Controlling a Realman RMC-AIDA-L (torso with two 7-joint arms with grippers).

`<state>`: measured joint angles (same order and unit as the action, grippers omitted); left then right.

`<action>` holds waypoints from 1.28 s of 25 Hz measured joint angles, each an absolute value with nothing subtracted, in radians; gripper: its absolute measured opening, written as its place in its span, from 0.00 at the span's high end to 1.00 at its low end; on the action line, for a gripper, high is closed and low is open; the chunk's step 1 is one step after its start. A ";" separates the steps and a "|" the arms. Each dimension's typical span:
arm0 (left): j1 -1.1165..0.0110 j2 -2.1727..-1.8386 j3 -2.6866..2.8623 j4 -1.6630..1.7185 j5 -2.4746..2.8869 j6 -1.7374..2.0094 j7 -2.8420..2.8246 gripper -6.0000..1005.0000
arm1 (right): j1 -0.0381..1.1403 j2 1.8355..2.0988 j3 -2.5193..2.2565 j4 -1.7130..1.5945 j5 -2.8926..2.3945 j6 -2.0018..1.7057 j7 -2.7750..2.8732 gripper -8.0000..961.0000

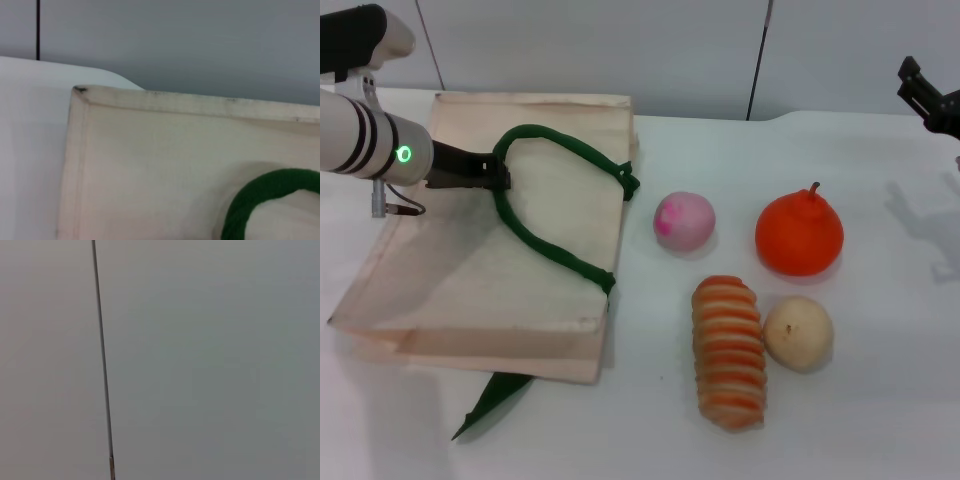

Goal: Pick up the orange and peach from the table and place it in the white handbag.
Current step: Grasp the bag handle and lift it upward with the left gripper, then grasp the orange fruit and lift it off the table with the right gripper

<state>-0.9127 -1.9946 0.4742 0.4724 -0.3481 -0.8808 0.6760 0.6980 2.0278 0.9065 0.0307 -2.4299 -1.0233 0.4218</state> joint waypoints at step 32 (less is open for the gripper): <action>-0.704 -1.927 0.472 0.477 -1.227 -1.328 1.265 0.88 | 0.685 2.018 0.857 -0.042 -2.567 -1.199 0.517 0.09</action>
